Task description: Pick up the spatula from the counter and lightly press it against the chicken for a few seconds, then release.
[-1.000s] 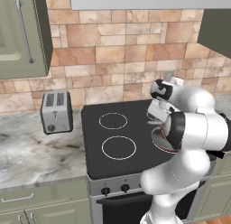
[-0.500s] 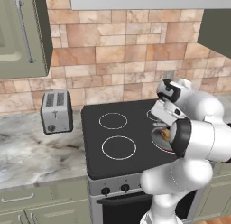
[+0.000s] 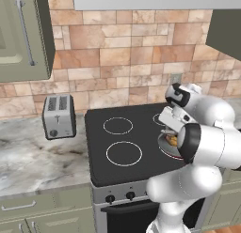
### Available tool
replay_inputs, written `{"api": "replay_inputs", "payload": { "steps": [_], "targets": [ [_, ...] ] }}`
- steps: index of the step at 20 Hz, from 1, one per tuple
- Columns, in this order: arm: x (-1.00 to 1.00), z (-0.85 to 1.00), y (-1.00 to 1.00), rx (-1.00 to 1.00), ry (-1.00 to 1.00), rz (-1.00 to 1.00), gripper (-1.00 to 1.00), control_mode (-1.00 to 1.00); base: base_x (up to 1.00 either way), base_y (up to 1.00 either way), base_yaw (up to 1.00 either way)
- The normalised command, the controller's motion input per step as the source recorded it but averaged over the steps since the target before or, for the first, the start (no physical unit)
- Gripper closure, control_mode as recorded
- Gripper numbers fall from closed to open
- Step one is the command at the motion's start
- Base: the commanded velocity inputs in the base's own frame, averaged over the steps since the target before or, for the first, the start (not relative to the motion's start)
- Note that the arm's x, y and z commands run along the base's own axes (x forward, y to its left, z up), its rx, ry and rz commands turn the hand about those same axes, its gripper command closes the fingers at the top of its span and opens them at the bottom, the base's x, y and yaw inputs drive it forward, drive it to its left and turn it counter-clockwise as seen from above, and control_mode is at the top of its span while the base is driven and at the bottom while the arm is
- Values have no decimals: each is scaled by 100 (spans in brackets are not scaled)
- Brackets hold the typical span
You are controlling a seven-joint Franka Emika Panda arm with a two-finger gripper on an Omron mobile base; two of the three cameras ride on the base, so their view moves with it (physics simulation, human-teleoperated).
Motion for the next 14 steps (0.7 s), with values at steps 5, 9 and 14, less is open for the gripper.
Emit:
{"api": "replay_inputs", "payload": {
  "steps": [5, 9, 14],
  "targets": [
    [0, -11, -1, 2, 12, 0, 100, -100, 0, 0, 0],
    [0, -12, 0, 2, 11, 0, 100, -100, 0, 0, 0],
    [-2, -16, 0, 3, 9, 0, 100, -100, 0, 0, 0]
  ]
}}
